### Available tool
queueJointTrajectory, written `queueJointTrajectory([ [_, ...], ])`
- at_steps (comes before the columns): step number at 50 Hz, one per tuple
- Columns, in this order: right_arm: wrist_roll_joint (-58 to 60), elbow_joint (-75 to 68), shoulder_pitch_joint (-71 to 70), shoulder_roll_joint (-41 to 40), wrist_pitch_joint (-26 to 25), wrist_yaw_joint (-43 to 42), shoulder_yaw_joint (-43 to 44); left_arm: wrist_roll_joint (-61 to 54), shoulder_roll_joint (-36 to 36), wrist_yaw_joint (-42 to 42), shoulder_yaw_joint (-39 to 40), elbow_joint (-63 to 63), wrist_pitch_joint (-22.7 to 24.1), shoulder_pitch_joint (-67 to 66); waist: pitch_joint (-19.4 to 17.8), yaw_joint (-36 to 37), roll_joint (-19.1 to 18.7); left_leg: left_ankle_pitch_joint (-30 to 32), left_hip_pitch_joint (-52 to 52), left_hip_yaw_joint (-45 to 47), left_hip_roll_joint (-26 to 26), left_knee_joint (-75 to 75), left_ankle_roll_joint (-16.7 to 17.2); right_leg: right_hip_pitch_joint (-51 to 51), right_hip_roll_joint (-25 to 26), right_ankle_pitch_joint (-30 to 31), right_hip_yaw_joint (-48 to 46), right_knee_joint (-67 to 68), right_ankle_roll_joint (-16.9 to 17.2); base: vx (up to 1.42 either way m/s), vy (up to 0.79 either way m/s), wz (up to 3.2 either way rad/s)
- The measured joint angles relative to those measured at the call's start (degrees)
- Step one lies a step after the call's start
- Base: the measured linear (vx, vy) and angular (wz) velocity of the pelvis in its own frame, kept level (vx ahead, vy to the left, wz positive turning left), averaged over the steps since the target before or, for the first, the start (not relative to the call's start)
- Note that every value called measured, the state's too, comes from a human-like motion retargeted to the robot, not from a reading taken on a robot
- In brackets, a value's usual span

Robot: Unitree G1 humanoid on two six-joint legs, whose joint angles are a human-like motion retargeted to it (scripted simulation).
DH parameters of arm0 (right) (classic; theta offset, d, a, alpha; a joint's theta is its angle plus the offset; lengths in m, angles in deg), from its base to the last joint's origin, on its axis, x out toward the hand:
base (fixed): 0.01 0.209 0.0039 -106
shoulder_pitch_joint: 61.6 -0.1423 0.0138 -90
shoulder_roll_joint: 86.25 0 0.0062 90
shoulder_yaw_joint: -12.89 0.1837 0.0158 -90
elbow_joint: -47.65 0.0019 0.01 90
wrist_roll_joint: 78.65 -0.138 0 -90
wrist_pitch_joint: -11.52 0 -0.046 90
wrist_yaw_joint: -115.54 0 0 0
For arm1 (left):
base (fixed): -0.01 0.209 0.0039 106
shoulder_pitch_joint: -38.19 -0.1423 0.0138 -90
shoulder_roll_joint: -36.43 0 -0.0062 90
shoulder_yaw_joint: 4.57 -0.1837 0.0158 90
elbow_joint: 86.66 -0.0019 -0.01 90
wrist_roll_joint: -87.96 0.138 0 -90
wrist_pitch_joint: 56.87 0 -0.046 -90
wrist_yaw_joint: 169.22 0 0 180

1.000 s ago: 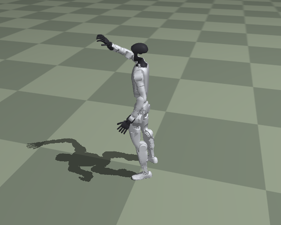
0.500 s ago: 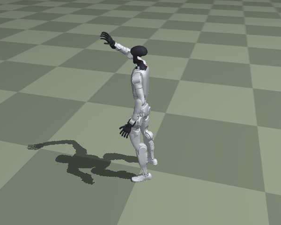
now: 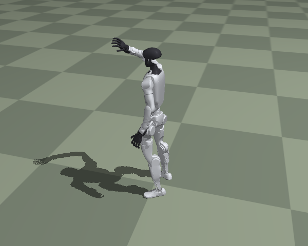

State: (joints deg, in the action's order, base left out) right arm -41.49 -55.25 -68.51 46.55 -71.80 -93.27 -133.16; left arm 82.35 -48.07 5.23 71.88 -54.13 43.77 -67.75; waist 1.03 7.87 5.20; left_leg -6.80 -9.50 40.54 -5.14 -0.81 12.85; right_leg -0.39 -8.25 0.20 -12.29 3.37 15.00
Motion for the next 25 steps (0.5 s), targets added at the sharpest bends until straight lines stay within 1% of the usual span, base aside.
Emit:
queueJointTrajectory([
  [2,-0.4,0.0,-3.9,-2.5,-1.1,-2.6,-1.2,-1.0,-0.1,-0.6,-0.4,-1.0,-0.1,0.6,0.1,0.2,-0.3,0.1,0.0,0.9,-0.5,0.0,0.0,-0.4,0.8,0.4,0.7,-0.2,0.0,-0.02,-0.09,-0.41],
  [4,-1.3,-1.2,-6.1,-3.1,-2.4,-5.5,-1.2,-2.0,-0.2,-1.7,-0.1,-1.7,0.1,1.4,0.2,0.3,-0.5,0.3,0.1,1.1,-0.9,-0.1,0.1,-0.6,1.3,0.7,0.8,-0.4,0.0,-0.01,-0.03,-0.10],
  [8,-4.7,-4.8,-4.3,0.9,-3.6,-8.8,1.8,-3.6,-0.2,-3.9,2.0,-1.5,1.0,2.8,0.3,0.1,-0.4,0.5,0.6,0.0,-1.0,-0.3,0.3,-0.4,1.3,0.7,-0.5,-0.6,0.0,0.00,0.01,0.24],
  [12,-10.9,-9.0,4.7,6.5,-2.3,-9.4,10.0,-4.2,-0.2,-5.4,4.3,0.0,2.0,3.6,0.2,-0.3,-0.2,0.6,1.1,-2.3,-0.5,-0.2,0.6,0.4,0.2,0.2,-2.5,-0.3,0.0,0.01,0.06,0.50],
  [15,-16.9,-13.7,12.4,7.7,-1.8,-9.9,18.7,-3.9,0.2,-6.2,4.7,1.5,2.0,3.6,0.1,-0.4,0.3,0.4,1.3,-3.6,0.1,0.1,0.7,1.0,-0.8,-0.3,-3.7,-0.1,0.0,0.01,0.07,0.39],
  [18,-21.8,-20.3,15.4,6.0,-3.4,-10.6,25.5,-3.3,1.3,-6.0,3.8,2.2,1.3,3.4,0.1,0.1,1.3,0.2,1.3,-4.1,0.6,0.4,0.6,1.4,-1.6,-0.5,-4.0,0.1,0.0,0.01,0.04,0.13],
  [20,-23.9,-25.1,14.1,4.1,-5.2,-11.2,27.5,-2.7,2.1,-5.3,2.9,2.1,0.6,3.6,0.2,0.7,2.0,0.0,1.2,-4.0,0.9,0.5,0.4,1.5,-1.9,-0.6,-3.8,0.1,0.0,0.00,0.00,0.00],
  [22,-25.0,-29.3,10.2,1.5,-7.2,-12.2,27.0,-2.3,2.8,-4.6,1.8,1.4,-0.3,4.1,0.3,1.4,2.5,-0.1,1.1,-3.6,0.9,0.6,0.2,1.4,-2.0,-0.5,-3.3,0.1,0.0,0.00,0.00,-0.10],
  [25,-25.4,-33.3,2.5,-3.5,-9.4,-14.1,22.9,-2.0,3.2,-4.2,0.2,-0.3,-1.5,5.2,0.6,2.2,2.8,-0.2,1.0,-2.9,0.9,0.6,-0.1,1.0,-1.8,-0.3,-2.5,0.0,0.0,-0.01,-0.02,-0.24],
])
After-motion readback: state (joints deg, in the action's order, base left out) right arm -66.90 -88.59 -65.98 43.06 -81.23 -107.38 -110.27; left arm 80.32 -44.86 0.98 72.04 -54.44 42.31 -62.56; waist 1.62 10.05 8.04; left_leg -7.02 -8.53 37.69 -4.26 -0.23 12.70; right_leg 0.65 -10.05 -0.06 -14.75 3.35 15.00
